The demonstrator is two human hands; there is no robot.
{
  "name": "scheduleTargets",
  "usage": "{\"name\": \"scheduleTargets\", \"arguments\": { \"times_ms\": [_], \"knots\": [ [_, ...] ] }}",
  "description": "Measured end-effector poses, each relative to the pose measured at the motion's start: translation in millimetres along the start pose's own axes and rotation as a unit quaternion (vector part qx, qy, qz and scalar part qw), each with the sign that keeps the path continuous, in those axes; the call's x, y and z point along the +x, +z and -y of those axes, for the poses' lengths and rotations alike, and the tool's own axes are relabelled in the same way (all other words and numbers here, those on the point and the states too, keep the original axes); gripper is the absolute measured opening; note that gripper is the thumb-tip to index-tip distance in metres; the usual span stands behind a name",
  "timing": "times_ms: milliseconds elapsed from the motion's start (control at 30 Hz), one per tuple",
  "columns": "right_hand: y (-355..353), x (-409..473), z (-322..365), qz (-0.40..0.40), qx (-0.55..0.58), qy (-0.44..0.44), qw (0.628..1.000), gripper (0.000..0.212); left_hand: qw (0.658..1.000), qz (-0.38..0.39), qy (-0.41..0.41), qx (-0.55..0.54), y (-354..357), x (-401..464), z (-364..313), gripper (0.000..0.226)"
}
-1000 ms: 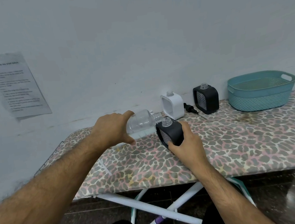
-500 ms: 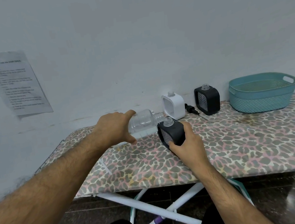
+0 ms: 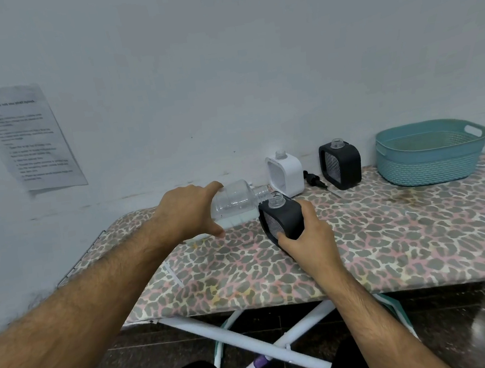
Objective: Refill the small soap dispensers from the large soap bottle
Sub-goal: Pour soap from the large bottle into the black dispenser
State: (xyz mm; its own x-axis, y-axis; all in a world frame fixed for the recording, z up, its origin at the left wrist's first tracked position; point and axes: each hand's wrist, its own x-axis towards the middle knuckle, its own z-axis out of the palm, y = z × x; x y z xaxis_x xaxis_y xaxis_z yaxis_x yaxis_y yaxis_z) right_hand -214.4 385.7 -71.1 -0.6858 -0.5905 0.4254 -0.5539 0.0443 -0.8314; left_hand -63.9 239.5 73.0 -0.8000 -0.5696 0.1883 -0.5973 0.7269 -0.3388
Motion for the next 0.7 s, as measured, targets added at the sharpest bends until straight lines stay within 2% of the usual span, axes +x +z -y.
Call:
{"name": "scheduleTargets", "arguments": {
  "times_ms": [700],
  "knots": [
    [-0.1, 0.6, -1.0, 0.0, -0.004, 0.011, 1.0, 0.066, 1.0, 0.001, -0.006, 0.001, -0.5, 0.8, -0.5, 0.099]
  ]
}}
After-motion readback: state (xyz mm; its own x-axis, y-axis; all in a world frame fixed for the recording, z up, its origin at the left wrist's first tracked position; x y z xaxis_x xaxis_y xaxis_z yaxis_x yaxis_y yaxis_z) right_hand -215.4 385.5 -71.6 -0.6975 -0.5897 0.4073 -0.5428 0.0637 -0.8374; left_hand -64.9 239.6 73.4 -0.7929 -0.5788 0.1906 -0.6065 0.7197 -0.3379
